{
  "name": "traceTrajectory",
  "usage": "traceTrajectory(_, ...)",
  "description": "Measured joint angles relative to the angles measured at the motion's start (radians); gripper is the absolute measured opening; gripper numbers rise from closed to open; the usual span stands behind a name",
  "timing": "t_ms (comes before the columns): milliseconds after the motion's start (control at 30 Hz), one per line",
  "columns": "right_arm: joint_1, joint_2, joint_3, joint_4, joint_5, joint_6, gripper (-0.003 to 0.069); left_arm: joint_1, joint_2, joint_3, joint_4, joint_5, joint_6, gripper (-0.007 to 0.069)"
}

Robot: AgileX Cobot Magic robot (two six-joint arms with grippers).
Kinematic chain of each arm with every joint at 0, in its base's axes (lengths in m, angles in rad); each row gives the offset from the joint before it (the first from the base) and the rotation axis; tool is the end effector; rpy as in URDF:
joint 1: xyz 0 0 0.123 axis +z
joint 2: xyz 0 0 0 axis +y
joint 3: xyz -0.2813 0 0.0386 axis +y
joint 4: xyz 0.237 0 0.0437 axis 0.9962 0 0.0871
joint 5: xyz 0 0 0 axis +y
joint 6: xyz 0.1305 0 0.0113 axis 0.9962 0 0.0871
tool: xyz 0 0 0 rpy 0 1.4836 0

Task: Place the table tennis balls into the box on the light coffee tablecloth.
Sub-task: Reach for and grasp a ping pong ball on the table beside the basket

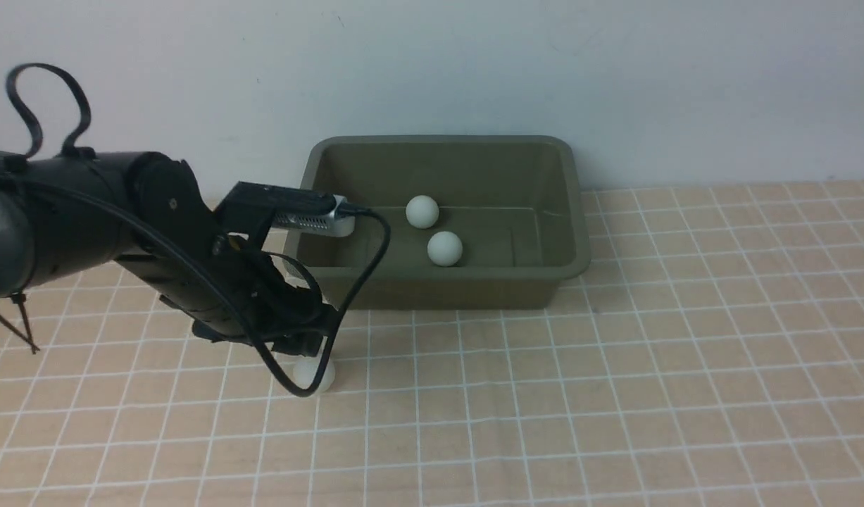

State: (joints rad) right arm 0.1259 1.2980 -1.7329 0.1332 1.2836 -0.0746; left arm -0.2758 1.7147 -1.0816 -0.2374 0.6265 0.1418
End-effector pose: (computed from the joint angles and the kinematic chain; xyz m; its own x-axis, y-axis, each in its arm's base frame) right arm 0.2480 0.0482 0.4543 -0.6744 -0.1220 -0.7282 -0.2411 0.9686 0.0610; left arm 0.3293 -0.1120 0.1719 -0.8973 0.2007 -0.3932 0.2768 0.9496 -0.1469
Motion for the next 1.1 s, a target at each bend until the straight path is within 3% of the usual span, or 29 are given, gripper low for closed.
traceTrajectory(200, 0.0, 0.0, 0.0, 0.0, 0.0, -0.001, 0.0467, 0.0, 0.072, 0.0, -0.05, -0.055, 0.069, 0.0407)
traceTrajectory(767, 0.0, 0.0, 0.0, 0.0, 0.0, -0.001, 0.0467, 0.0, 0.173, 0.0, -0.067, -0.103, 0.089, 0.0405)
traceTrajectory(967, 0.0, 0.0, 0.0, 0.0, 0.0, -0.001, 0.0467, 0.0, 0.173, 0.0, -0.07, -0.115, 0.089, 0.0324)
traceTrajectory(1100, 0.0, 0.0, 0.0, 0.0, 0.0, -0.001, 0.0467, 0.0, 0.17, -0.011, -0.07, -0.049, 0.089, 0.0321)
